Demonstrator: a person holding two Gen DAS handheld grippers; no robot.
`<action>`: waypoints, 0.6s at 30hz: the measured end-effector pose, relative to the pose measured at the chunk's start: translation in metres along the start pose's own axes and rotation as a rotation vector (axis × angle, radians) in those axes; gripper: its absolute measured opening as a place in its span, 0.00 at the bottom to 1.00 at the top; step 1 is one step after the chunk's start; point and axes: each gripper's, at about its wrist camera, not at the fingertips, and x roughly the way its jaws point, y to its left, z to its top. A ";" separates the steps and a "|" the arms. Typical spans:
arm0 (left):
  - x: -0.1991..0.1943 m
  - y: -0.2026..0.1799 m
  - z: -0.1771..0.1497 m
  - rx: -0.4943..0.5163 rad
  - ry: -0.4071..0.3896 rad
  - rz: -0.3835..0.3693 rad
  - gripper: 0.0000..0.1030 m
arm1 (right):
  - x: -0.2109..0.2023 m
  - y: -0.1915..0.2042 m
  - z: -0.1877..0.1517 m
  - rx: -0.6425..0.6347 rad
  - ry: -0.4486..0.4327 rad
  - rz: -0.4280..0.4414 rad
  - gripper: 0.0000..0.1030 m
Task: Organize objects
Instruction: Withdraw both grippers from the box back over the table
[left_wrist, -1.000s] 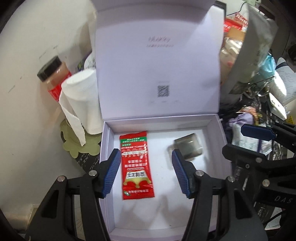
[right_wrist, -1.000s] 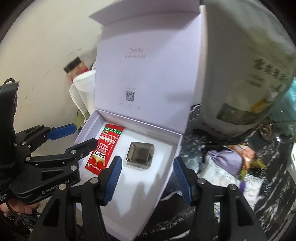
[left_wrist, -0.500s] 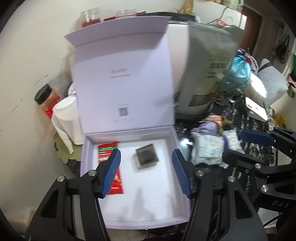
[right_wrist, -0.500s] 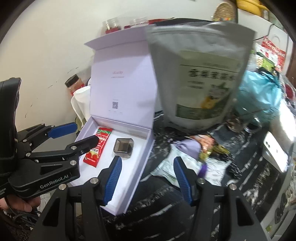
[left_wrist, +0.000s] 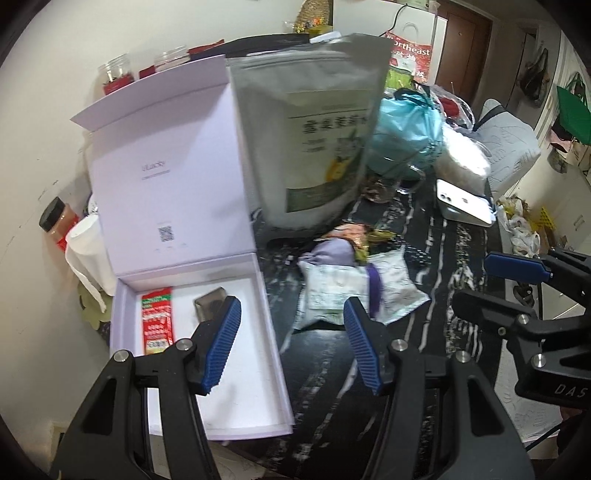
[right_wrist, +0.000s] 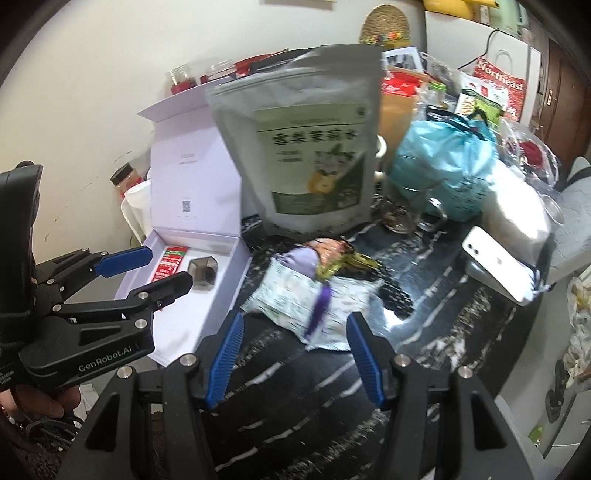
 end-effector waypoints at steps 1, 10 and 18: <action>0.000 -0.006 -0.001 -0.004 0.005 -0.003 0.55 | -0.003 -0.005 -0.003 0.001 -0.001 0.000 0.57; -0.003 -0.056 -0.011 -0.024 0.022 0.004 0.57 | -0.019 -0.044 -0.029 -0.021 0.012 0.016 0.57; -0.005 -0.084 -0.026 -0.063 0.011 0.036 0.61 | -0.022 -0.065 -0.046 -0.057 0.023 0.059 0.57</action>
